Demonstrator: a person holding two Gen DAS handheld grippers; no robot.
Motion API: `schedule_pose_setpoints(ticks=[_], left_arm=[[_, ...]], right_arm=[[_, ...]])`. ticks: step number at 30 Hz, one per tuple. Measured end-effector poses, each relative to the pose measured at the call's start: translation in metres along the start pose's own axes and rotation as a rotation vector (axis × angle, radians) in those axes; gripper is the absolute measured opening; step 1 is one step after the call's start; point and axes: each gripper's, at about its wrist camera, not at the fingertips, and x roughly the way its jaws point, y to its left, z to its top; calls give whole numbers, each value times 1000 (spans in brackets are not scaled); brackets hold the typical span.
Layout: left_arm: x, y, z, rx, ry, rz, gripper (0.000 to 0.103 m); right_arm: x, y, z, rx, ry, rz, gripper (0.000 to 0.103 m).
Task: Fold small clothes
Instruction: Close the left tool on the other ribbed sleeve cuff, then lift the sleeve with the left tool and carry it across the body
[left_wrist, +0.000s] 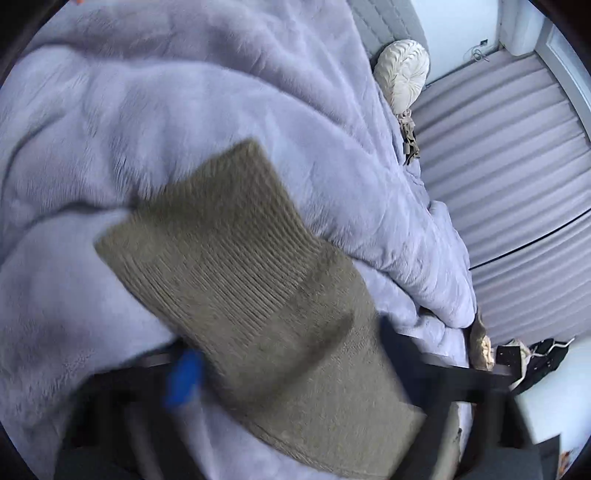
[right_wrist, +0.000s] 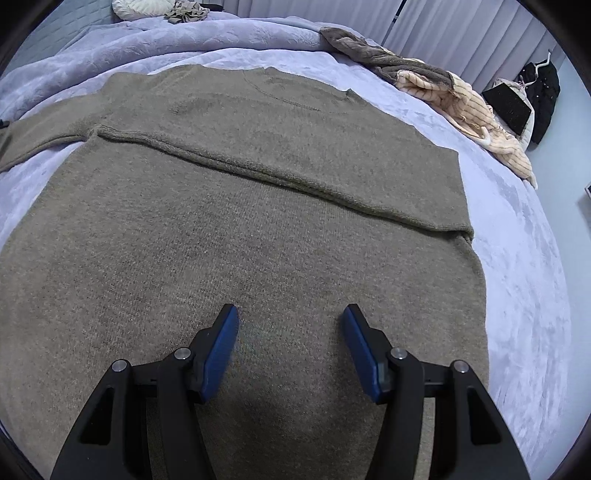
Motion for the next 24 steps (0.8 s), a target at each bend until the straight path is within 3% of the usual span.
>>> schedule_pose_setpoints(ticks=[1, 7, 10, 16, 18, 20, 24], left_arm=[[4, 3, 1, 4, 38, -40, 9], [-2, -3, -1, 21, -3, -47, 8], [-26, -16, -2, 47, -56, -61, 8], [-36, -42, -15, 198, -89, 84, 8], [-42, -50, -16, 233, -97, 103, 8], [-53, -61, -16, 267, -101, 106, 8], [-58, -91, -28, 365, -96, 126, 8]], right_arm=[[-3, 0, 4, -3, -9, 4, 63], [-5, 11, 55, 13, -52, 49, 63], [9, 21, 95, 56, -54, 57, 63], [56, 72, 162, 139, 14, 136, 63], [71, 100, 171, 82, 53, 111, 63], [67, 112, 176, 32, 20, 48, 63], [39, 85, 162, 101, -67, 82, 63]])
